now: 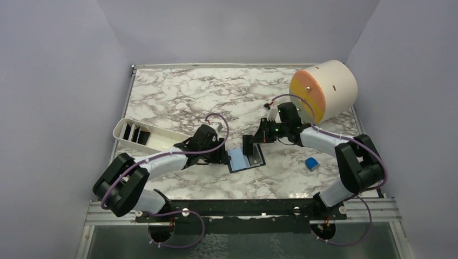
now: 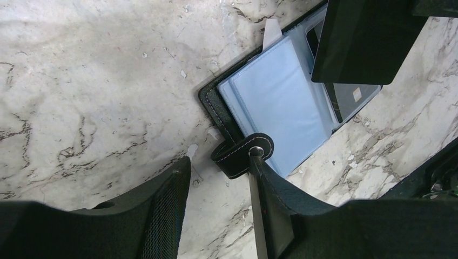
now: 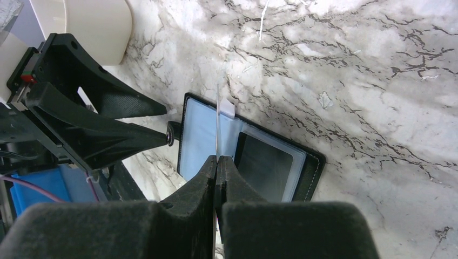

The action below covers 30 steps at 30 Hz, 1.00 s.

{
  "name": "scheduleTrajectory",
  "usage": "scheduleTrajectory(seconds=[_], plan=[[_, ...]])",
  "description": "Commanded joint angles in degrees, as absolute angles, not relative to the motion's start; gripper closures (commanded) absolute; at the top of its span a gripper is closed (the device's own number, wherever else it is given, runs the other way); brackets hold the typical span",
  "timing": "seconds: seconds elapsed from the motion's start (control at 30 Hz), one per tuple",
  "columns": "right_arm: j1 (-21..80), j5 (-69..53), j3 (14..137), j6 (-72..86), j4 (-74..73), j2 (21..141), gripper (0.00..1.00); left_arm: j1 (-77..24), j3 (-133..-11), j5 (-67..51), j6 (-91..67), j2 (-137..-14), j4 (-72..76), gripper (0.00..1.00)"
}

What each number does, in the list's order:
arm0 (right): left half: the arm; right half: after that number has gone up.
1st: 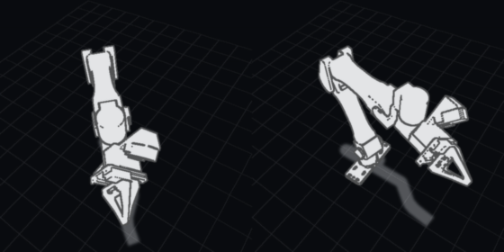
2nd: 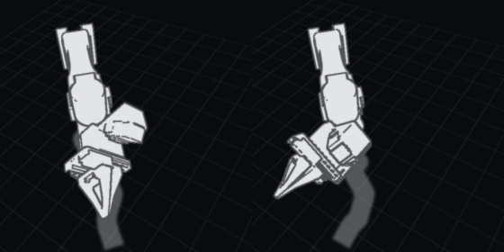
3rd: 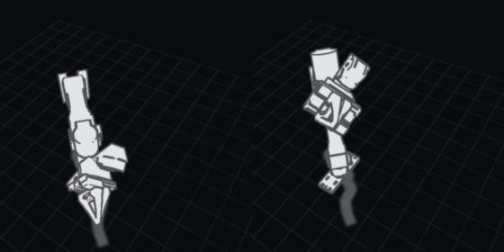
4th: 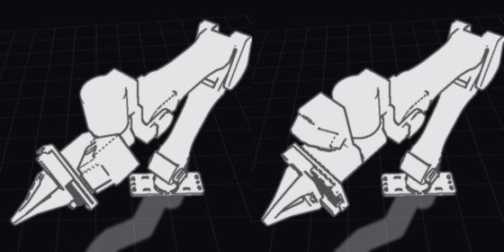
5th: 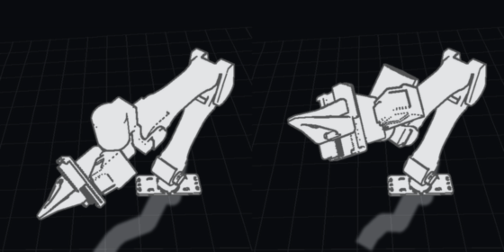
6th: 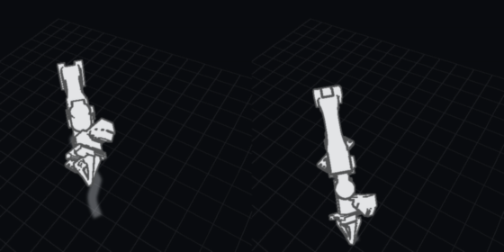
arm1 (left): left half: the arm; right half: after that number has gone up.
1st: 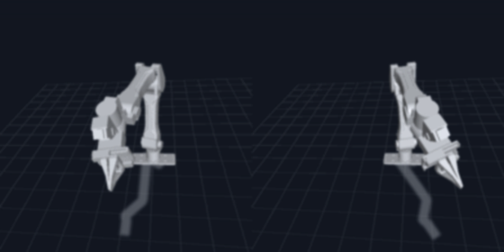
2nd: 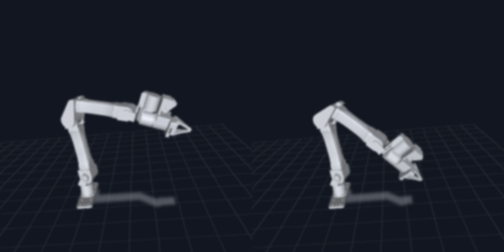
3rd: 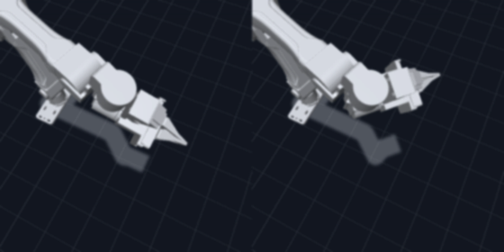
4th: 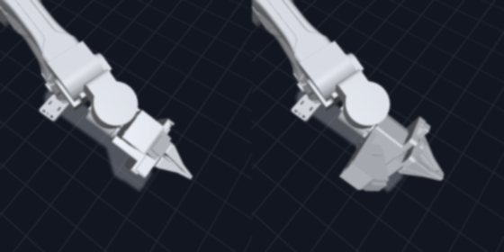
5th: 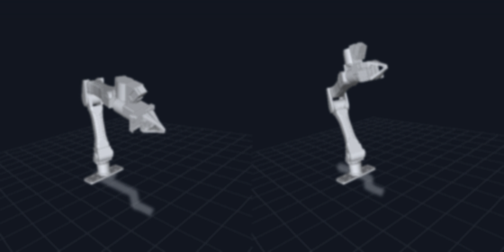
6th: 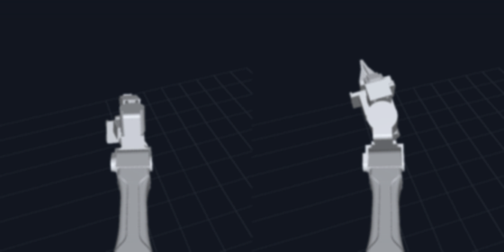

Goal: Put the credit cards into the card holder
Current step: Insert the credit card into the card holder.

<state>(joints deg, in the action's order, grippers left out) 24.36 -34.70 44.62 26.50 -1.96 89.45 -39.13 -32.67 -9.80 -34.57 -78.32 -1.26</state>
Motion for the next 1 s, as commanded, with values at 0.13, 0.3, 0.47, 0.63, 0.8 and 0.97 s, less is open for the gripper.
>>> scheduleTrajectory(seconds=[0.13,0.3,0.47,0.63,0.8,0.97], plan=[[24.08,-38.48,42.93,27.52,2.40,91.35,0.99,-39.54,-34.27,-8.70,-33.56,-78.58,-1.72,0.55],[24.08,-39.21,41.70,27.80,3.76,92.09,0.99,-39.55,-34.19,-8.79,-33.73,-79.04,-1.22,0.57],[24.08,-39.58,40.58,27.52,3.74,91.84,0.99,-39.64,-34.10,-9.01,-33.84,-79.67,-0.91,0.59],[24.08,-38.44,40.65,27.52,2.52,89.76,0.99,-39.68,-34.27,-9.71,-34.14,-79.74,-0.88,0.59],[24.00,-35.12,42.42,26.75,0.27,87.55,0.99,-40.12,-34.58,-9.55,-34.25,-79.17,-0.82,0.53],[23.91,-34.54,43.00,26.47,0.77,88.03,0.99,-40.51,-34.63,-9.32,-34.32,-80.19,-0.66,0.50]])
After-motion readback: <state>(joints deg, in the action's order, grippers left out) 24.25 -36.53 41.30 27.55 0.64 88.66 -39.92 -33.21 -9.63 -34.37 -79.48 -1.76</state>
